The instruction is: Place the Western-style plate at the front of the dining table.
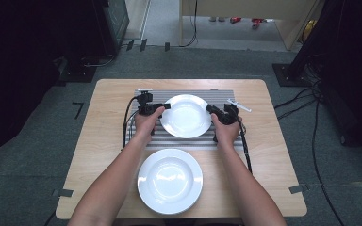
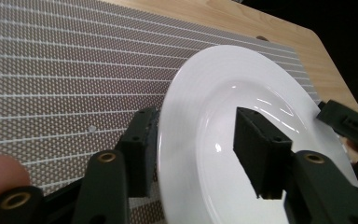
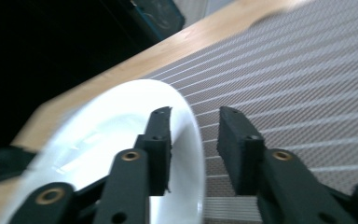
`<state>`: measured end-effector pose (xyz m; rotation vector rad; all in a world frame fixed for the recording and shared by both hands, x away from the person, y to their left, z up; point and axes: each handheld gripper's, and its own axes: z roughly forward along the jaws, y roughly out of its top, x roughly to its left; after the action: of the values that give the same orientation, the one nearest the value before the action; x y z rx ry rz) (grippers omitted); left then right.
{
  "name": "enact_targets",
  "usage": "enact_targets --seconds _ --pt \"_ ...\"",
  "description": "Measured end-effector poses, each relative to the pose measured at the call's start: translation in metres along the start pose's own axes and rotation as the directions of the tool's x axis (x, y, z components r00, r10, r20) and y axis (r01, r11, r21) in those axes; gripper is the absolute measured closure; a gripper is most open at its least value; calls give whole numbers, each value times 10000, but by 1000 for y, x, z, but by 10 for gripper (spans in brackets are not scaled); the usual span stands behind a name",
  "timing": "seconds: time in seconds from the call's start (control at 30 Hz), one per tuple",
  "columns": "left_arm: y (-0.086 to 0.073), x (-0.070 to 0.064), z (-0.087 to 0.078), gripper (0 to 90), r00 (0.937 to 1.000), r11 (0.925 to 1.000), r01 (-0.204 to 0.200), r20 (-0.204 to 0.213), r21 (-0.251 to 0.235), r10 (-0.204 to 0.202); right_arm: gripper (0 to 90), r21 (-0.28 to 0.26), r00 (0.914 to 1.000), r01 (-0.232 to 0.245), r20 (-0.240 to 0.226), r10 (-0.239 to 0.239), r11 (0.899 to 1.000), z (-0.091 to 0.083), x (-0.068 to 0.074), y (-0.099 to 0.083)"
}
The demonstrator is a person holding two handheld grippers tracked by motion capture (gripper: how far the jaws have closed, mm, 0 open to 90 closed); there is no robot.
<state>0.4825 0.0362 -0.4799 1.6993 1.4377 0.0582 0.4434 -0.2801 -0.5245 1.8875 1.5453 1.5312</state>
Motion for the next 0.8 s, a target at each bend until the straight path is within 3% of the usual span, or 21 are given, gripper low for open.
enact_targets --seconds 0.07,0.17,0.2,0.3,0.43,0.5,0.63,0.67,0.7,0.8 --pt "0 -1 -8 443 9994 9995 -317 -128 -72 316 577 -101 9984 516 244 -513 9986 -7 4 5" --pt "0 -2 -23 359 9980 9981 -553 -317 -265 544 568 -247 9891 1355 617 -1338 9905 -20 10 13" --pt "0 -1 -28 330 9977 9977 -599 -346 -322 588 573 -218 9899 1344 485 -1333 9907 -24 12 16" --pt "-4 1 -44 282 9966 9961 -750 -363 -471 733 454 -118 9860 1629 365 -1624 9866 -35 14 20" --pt "-12 4 -64 213 9945 9939 -957 -474 -551 931 420 798 9714 2252 586 -2301 9710 -53 16 25" --pt "-17 5 -73 190 9961 9947 -834 -330 -602 816 409 678 9708 2320 470 -2354 9703 -61 14 25" --pt "-25 1 -88 140 9946 9924 -1037 -155 -662 1029 334 703 9702 2363 383 -2393 9691 -77 10 23" --pt "-28 -2 -92 135 9928 9906 -1184 -285 -683 1167 320 688 9712 2332 342 -2359 9700 -80 9 22" --pt "-30 -3 -93 122 9911 9891 -1294 -412 -698 1267 285 859 9670 2505 246 -2534 9643 -83 8 20" --pt "-40 -6 -97 115 9821 9839 -1693 -929 -569 1636 288 1014 9660 2524 319 -2567 9623 -87 4 15"
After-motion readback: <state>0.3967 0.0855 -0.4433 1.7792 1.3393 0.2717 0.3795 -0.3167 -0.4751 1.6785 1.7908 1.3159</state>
